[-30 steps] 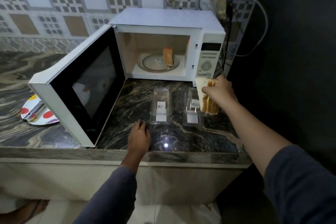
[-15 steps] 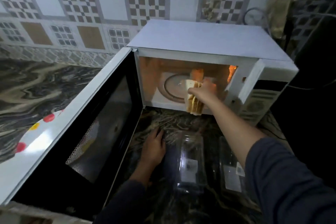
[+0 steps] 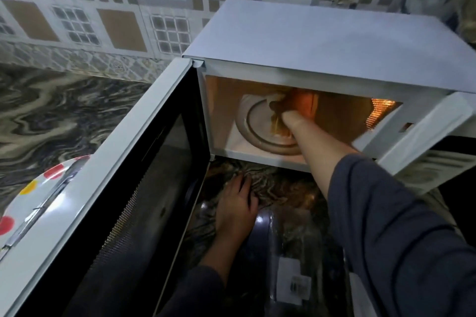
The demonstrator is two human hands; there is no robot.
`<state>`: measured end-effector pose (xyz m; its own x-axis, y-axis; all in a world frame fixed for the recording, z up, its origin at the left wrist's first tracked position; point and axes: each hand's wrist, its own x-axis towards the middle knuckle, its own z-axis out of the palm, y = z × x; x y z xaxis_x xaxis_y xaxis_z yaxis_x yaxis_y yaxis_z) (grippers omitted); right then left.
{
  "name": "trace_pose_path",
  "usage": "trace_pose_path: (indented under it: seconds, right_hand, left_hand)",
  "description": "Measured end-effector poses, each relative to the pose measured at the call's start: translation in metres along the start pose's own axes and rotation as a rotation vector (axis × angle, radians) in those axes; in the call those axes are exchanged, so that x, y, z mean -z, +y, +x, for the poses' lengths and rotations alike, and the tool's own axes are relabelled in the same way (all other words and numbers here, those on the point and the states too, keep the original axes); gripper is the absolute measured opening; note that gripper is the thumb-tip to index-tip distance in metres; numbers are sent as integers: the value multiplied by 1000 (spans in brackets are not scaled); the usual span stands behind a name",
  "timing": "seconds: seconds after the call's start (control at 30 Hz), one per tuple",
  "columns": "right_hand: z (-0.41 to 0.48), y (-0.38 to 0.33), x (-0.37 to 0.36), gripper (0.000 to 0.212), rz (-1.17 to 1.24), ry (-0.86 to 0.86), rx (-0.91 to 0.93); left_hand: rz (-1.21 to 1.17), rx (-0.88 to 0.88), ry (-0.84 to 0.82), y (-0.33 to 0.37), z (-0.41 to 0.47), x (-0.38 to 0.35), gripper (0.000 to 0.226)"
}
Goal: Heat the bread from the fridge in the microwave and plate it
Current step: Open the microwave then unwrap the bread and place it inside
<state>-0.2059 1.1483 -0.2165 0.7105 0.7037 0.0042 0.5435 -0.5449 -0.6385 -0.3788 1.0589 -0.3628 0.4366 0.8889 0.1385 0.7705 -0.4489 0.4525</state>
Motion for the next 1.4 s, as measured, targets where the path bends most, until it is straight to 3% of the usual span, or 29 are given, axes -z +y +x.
trace_pose_path:
  seconds: [0.13,0.33,0.5,0.63,0.87,0.93,1.07,1.13,1.27,1.4]
  right_hand:
    - [3,-7,-3,49,-21,-122,-19]
    - [14,-2,-12,60,-88,-108,11]
    - [18,8,-8,50,-128,-17,35]
    - [13,6,-9,72,-30,-111,-2]
    - [-10,8,1,86,5,-87,-21]
    - [-23,10,11,81,-6,-32,-43]
    - [-70,24,41,47,6,24,62]
    - [-98,40,52,43,127,31,105]
    - [-161,83,60,34,324,47,105]
    - [-221,127,51,30,276,12,64]
  left_hand:
    - [-14,-13,26,0,1,-2,46]
    - [-10,-24,77,0,0,-5,47]
    - [-3,14,73,1,1,-5,47]
    - [7,4,87,1,-1,-7,47]
    - [-70,27,42,1,-3,-5,56]
    - [-90,34,-3,2,-4,-1,53]
    - [-238,42,-52,1,-9,9,44]
    - [-342,59,-41,1,-16,13,46]
    - [-497,99,14,16,-48,30,20]
    - [-633,237,7,24,-86,38,29]
